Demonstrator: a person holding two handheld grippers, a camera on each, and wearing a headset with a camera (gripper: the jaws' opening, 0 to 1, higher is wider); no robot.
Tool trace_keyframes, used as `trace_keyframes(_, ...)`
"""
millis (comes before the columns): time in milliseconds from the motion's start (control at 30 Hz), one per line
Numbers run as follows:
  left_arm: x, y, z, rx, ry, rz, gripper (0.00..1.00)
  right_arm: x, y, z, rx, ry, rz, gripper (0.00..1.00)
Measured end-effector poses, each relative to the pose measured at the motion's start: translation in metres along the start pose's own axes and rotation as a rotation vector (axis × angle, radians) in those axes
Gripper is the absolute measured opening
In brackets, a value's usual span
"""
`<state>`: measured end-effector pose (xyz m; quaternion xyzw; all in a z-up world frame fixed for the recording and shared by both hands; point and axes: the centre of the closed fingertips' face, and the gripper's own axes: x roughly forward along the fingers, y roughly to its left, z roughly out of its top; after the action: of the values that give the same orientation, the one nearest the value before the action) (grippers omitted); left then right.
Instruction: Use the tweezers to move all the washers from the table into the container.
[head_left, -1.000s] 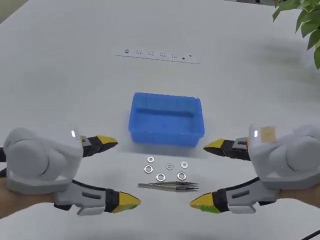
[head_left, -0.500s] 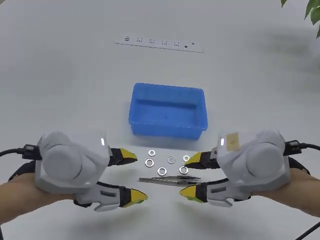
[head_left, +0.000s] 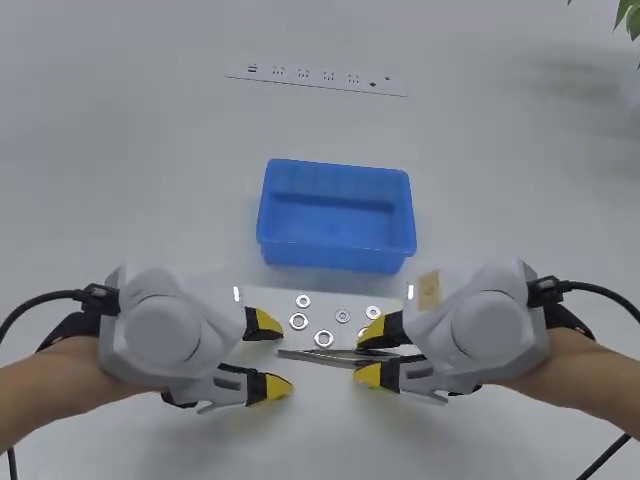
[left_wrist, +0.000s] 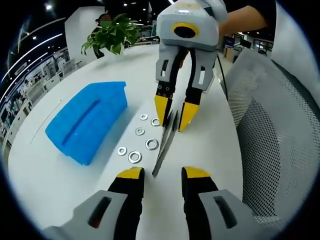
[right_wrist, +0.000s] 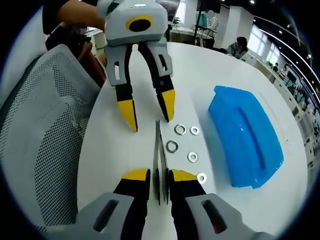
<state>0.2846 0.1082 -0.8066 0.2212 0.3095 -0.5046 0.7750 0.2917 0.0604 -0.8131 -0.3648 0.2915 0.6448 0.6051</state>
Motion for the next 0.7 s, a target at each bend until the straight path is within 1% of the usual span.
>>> trace_keyframes(33, 0.0005, 0.0005, 0.0006, 0.004, 0.001, -0.001, 0.34, 0.001, 0.0008, -0.0009, -0.004, 0.006, 0.002, 0.15)
trace_keyframes(67, 0.0014, 0.0008, 0.0015, 0.007, 0.004, -0.004, 0.33, -0.0001, 0.001, 0.0016, -0.001, -0.004, 0.003, 0.14)
trace_keyframes(133, 0.0028, 0.0021, 0.0029, 0.019, 0.014, -0.004, 0.28, -0.0001, 0.0022, 0.0018, -0.003, -0.003, 0.005, 0.13)
trace_keyframes(167, 0.0031, 0.0022, 0.0032, 0.033, 0.023, -0.007, 0.26, 0.0, 0.0021, 0.0018, -0.012, -0.003, 0.007, 0.13)
trace_keyframes(200, 0.0037, 0.0004, 0.0032, 0.059, 0.039, -0.025, 0.23, -0.0001, 0.0021, 0.0019, -0.014, -0.001, 0.007, 0.12)
trace_keyframes(267, 0.0047, -0.0012, 0.0043, 0.084, 0.055, -0.042, 0.21, -0.0001, 0.0022, 0.0016, -0.013, 0.002, 0.009, 0.12)
trace_keyframes(367, 0.0072, -0.0004, 0.0059, 0.085, 0.074, -0.05, 0.16, -0.0002, 0.0022, 0.0015, -0.008, 0.002, 0.013, 0.12)
trace_keyframes(400, 0.0081, 0.0005, 0.0065, 0.088, 0.079, -0.048, 0.12, -0.0002, 0.0022, 0.0015, -0.005, 0.002, 0.013, 0.12)
trace_keyframes(433, 0.0088, -0.0003, 0.0063, 0.089, 0.094, -0.057, 0.08, -0.0001, 0.0023, 0.0014, -0.008, 0.004, 0.013, 0.11)
trace_keyframes(467, 0.0078, 0.0004, 0.0049, 0.116, 0.115, -0.059, 0.07, -0.0004, 0.0025, 0.0011, -0.015, 0.009, 0.013, 0.11)
trace_keyframes(500, 0.008, -0.0021, 0.0048, 0.136, 0.129, -0.078, 0.07, 0.0004, 0.0025, 0.0014, -0.018, 0.011, 0.013, 0.11)
trace_keyframes(600, 0.0092, -0.0034, 0.0043, 0.19, 0.156, -0.106, 0.06, 0.0006, 0.0019, 0.0012, -0.012, 0.016, 0.013, 0.11)
trace_keyframes(633, 0.0093, -0.0037, 0.0043, 0.218, 0.164, -0.108, 0.05, 0.0006, 0.0019, 0.0011, -0.012, 0.018, 0.013, 0.11)
trace_keyframes(700, 0.01, -0.0057, 0.0051, 0.239, 0.181, -0.095, 0.05, 0.0005, 0.0019, 0.0006, -0.014, 0.021, 0.011, 0.1)
